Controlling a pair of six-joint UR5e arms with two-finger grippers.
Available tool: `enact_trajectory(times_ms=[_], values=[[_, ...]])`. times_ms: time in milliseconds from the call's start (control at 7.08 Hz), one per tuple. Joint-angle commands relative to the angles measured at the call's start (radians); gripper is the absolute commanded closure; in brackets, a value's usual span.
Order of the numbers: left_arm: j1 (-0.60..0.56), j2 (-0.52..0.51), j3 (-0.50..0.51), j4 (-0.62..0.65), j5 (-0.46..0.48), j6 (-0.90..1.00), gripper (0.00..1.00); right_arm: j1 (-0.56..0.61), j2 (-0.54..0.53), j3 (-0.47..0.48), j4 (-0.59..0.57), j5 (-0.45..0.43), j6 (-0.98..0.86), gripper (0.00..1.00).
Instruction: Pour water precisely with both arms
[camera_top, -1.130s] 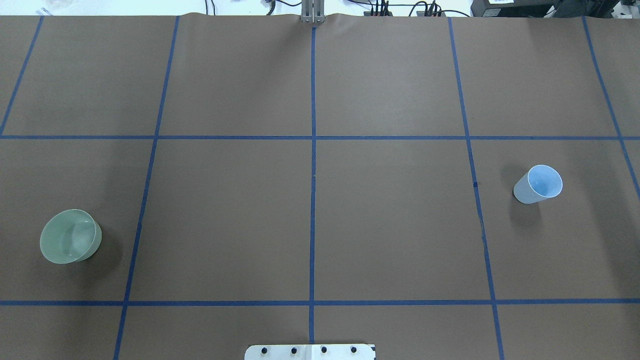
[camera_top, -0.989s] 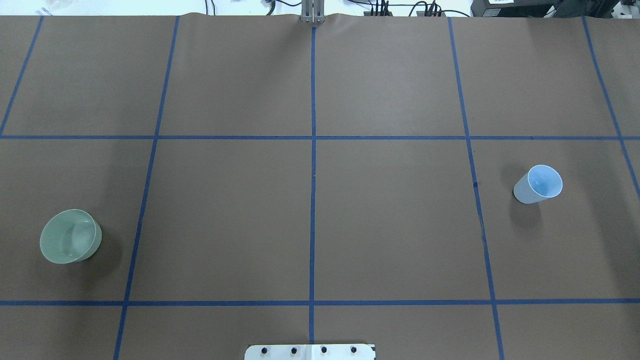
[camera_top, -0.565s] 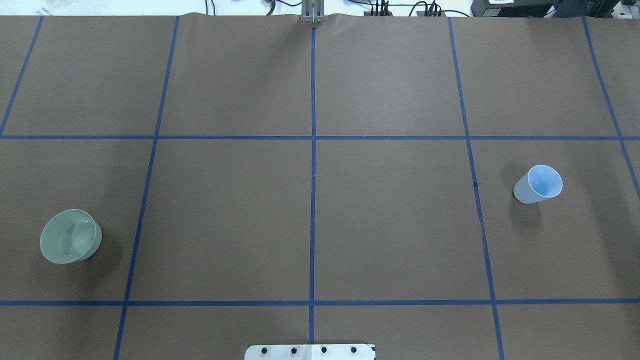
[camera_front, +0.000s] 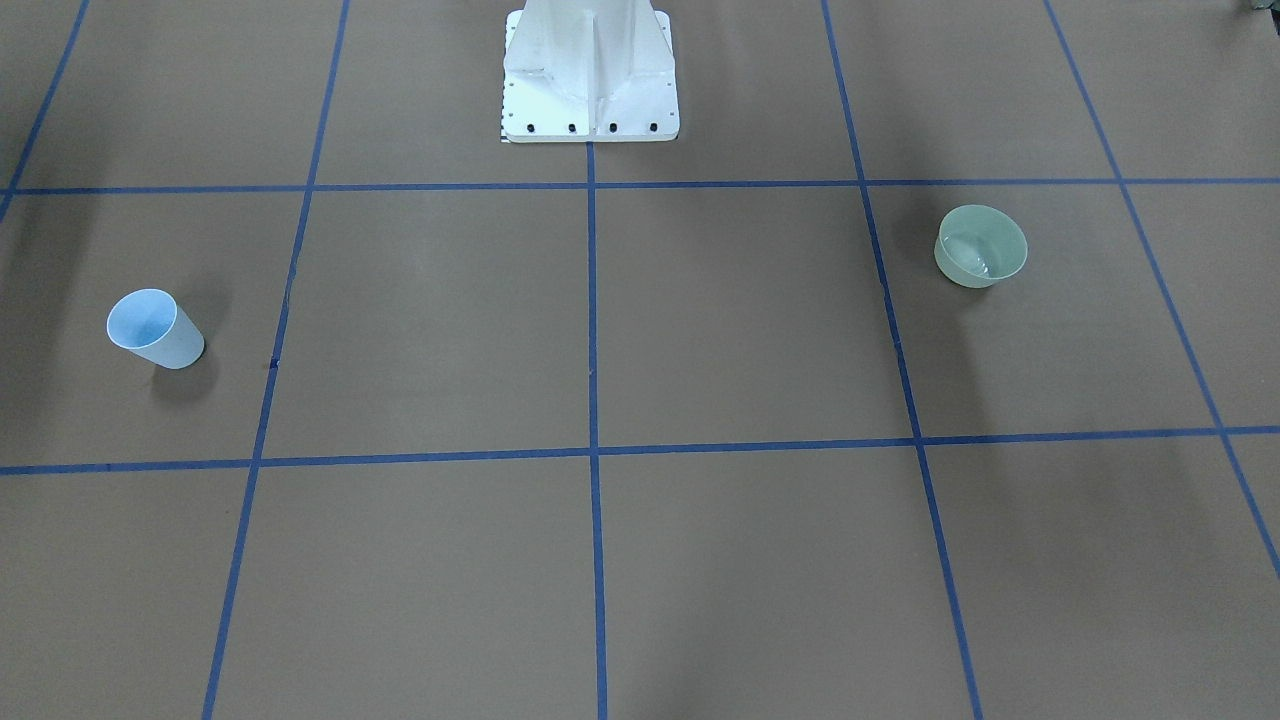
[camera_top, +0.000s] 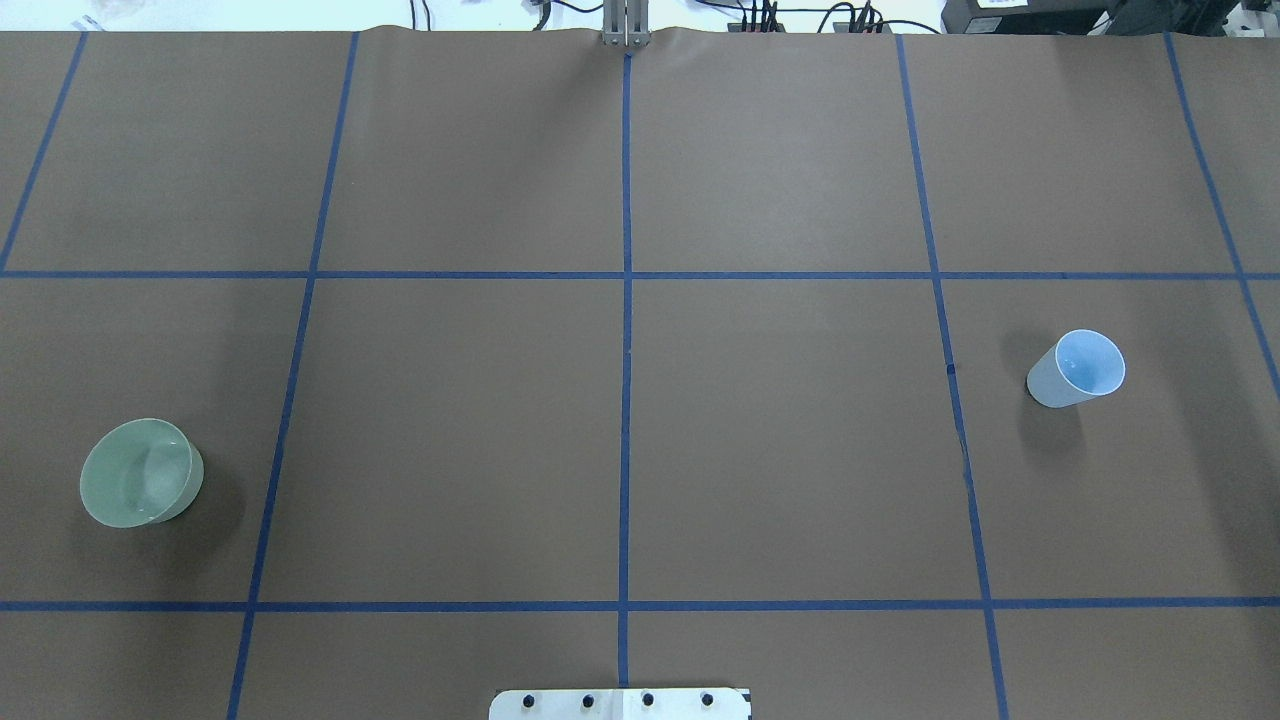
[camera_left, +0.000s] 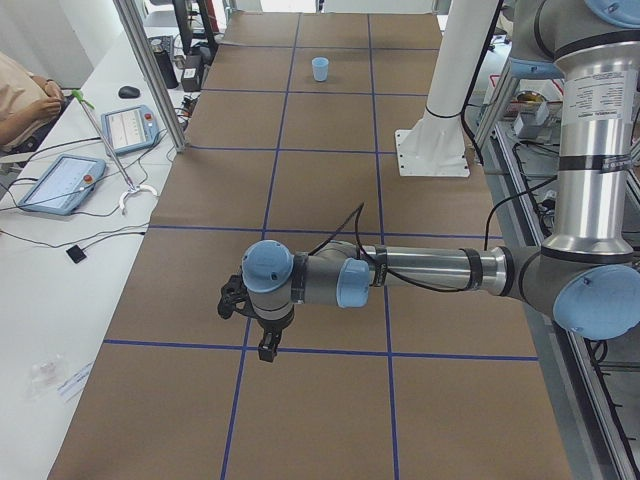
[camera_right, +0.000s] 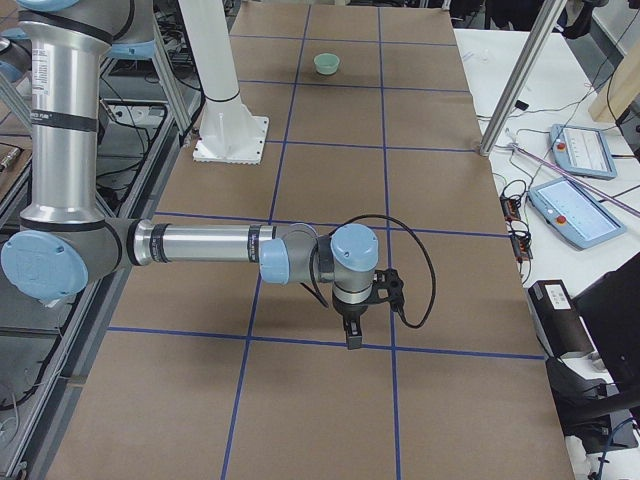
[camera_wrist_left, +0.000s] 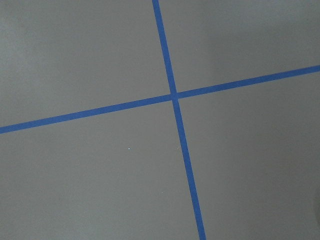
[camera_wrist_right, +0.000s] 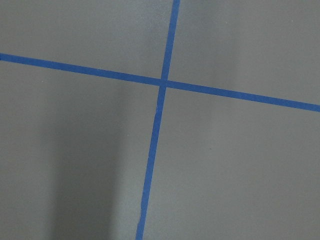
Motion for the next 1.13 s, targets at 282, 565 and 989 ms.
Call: enact_trajectory(times_ms=[282, 565, 989], values=[[0.0, 0.001, 0.006, -0.208, -0.002, -0.005, 0.0, 0.0, 0.019, 0.047, 0.006, -0.008, 0.001, 0.0], [0.012, -0.001, 0.005, -0.269, -0.01, -0.002, 0.0, 0.0, 0.007, 0.048, 0.071, -0.002, 0.005, 0.0], [0.017, -0.008, 0.005, -0.29, -0.129, -0.001, 0.0, 0.0, 0.015, 0.052, 0.078, -0.003, -0.001, 0.0]])
